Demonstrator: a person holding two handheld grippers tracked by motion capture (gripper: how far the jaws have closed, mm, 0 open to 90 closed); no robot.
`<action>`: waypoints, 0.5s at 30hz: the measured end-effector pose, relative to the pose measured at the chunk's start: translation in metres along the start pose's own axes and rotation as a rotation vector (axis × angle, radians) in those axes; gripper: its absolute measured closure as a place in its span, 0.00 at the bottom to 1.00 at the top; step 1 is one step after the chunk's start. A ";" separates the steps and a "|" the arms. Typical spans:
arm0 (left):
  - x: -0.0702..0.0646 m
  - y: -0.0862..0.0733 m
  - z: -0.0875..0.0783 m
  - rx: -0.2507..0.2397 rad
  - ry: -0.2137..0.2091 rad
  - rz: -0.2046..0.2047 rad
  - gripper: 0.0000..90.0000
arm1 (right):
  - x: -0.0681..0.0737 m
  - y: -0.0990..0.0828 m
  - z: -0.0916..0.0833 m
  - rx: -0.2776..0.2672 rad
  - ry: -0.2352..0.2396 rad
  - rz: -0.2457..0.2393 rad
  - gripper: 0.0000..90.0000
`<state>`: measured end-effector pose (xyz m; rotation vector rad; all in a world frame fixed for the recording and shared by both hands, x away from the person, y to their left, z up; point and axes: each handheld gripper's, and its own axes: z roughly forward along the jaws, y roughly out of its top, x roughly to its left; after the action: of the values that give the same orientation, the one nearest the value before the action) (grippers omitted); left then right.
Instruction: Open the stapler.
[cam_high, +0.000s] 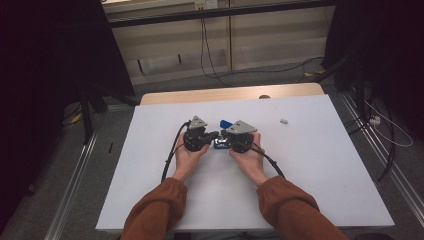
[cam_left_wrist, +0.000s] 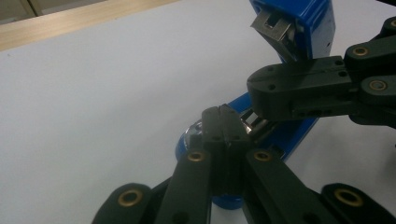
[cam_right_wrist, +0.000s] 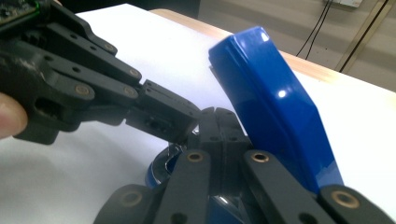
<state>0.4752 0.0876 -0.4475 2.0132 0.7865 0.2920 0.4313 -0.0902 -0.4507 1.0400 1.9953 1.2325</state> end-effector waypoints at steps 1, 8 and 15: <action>0.000 0.000 0.000 -0.001 -0.001 0.000 1.00 | 0.000 0.000 0.000 0.000 0.000 0.000 1.00; 0.001 -0.001 0.000 -0.003 -0.003 -0.012 1.00 | 0.003 0.005 0.002 -0.009 -0.007 -0.015 1.00; 0.000 0.000 0.000 -0.001 0.003 0.006 1.00 | 0.000 0.007 0.000 -0.015 -0.011 -0.019 1.00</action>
<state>0.4752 0.0877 -0.4476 2.0147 0.7818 0.2988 0.4330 -0.0882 -0.4445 1.0159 1.9803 1.2270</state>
